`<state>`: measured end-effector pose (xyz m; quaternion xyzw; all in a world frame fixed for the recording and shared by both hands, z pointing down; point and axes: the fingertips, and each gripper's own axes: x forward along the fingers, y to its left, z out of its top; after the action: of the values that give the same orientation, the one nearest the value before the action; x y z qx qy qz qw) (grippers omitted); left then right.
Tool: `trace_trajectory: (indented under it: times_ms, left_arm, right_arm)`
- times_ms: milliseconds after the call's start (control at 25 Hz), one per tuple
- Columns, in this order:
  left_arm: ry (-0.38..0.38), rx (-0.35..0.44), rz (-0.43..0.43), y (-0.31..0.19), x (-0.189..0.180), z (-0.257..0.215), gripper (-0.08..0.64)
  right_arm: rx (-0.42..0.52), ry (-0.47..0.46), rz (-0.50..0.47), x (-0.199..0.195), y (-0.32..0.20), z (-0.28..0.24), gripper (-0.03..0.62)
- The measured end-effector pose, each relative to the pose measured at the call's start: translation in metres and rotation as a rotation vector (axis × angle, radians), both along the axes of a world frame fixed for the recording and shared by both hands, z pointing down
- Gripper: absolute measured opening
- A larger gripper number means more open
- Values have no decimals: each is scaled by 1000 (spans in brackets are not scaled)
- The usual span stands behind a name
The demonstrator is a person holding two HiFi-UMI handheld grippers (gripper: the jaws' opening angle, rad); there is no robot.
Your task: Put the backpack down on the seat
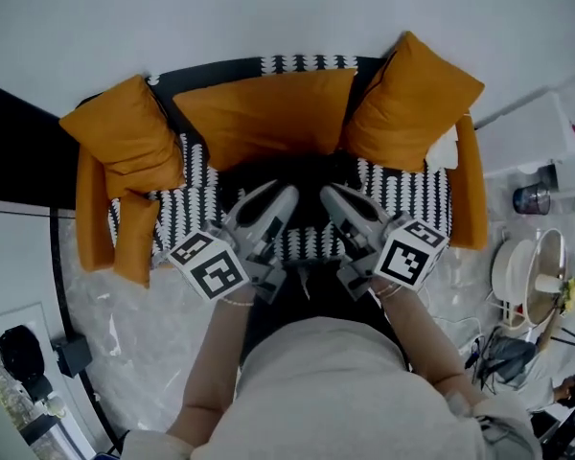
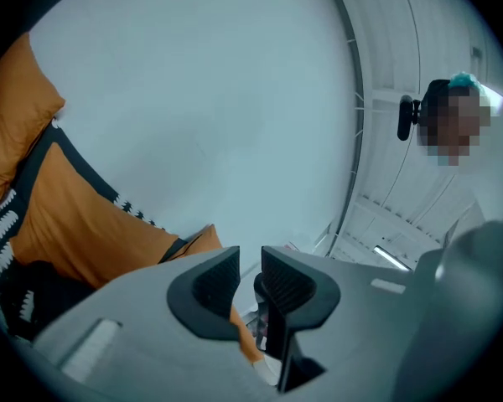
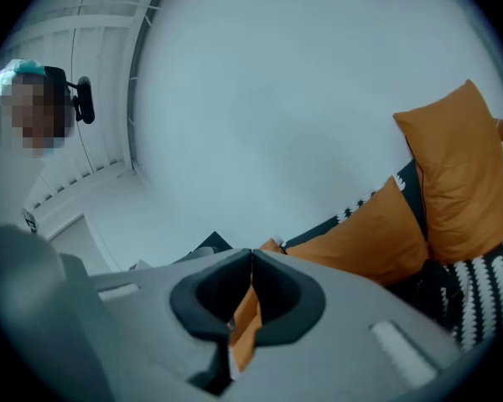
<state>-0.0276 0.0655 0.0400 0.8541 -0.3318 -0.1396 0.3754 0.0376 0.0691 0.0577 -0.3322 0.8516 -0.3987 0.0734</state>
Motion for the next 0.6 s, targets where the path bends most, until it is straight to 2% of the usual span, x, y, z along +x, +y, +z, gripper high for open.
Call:
trace_trajectory:
  times_ms: [160, 280, 400, 600]
  left_arm:
    - [2, 68, 22, -1, 8, -22, 55]
    - [6, 89, -12, 1, 8, -32, 38]
    - [17, 112, -34, 3, 9, -42, 18]
    - [-20, 138, -56, 4, 4, -50, 6]
  right_arm:
    - [53, -32, 0, -4, -7, -19, 5]
    - [60, -66, -17, -8, -2, -29, 3]
    - [80, -61, -25, -11, 2, -35, 3]
    - [114, -70, -5, -18, 6, -40, 3]
